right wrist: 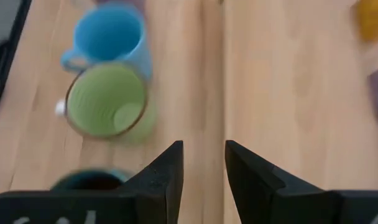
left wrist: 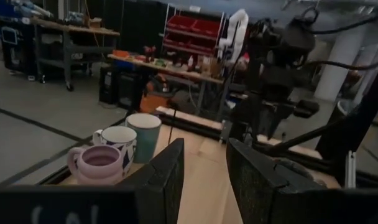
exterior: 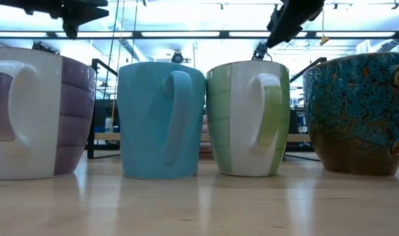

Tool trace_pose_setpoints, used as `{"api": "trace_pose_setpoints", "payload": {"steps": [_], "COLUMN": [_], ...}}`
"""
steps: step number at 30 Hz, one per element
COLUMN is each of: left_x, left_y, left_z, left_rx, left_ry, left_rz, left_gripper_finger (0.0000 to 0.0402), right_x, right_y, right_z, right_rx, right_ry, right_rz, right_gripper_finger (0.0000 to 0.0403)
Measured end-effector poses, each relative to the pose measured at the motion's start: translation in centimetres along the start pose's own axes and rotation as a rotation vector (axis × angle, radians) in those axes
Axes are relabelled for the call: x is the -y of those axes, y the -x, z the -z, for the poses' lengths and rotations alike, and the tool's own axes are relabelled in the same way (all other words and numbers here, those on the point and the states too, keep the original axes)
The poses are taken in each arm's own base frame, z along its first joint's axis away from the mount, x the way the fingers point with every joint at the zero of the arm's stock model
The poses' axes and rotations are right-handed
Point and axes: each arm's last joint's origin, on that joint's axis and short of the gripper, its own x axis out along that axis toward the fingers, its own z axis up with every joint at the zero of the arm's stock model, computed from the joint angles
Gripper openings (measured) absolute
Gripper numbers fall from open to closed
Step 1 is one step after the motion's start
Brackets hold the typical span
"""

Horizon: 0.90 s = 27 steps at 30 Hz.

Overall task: Place coffee mugs
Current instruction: Put the dark blue mug on the shelf

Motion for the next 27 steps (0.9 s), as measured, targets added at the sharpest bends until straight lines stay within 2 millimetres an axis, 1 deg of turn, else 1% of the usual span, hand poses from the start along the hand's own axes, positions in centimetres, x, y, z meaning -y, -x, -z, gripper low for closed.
{"api": "trace_pose_setpoints", "payload": {"steps": [6,9,12,18,21,27], "left_x": [0.9,1.2,1.4,1.5,1.5,1.5], "left_y": [-1.5,-1.9,-2.1,-2.3,-2.2,-2.2], "left_z": [-1.6,-2.4,-3.0,-3.4,-3.4,-3.0], "left_rx": [-0.032,-0.042,-0.038,-0.038,-0.038,-0.072], "left_ry": [-0.013,-0.016,-0.017,-0.019,-0.018,-0.019], "left_rz": [-0.006,-0.008,-0.007,-0.007,-0.006,-0.012], "left_gripper_finger": [0.0125,0.0125,0.0125,0.0125,0.0125,0.0125], "right_x": [-2.1,-3.2,-3.9,-4.3,-4.5,-4.7], "right_y": [-1.7,-2.5,-3.5,-6.0,-7.1,-9.3], "right_z": [-0.8,-1.2,-1.3,-1.6,-1.3,-0.6], "right_rx": [-0.207,-0.286,-0.364,-0.499,-0.569,-0.647], "right_ry": [0.118,0.176,0.226,0.228,0.233,0.258], "right_rz": [-0.068,-0.086,-0.093,-0.121,-0.135,-0.137], "right_gripper_finger": [0.0159,0.0177,0.0185,0.0185,0.0186,0.0185]}}
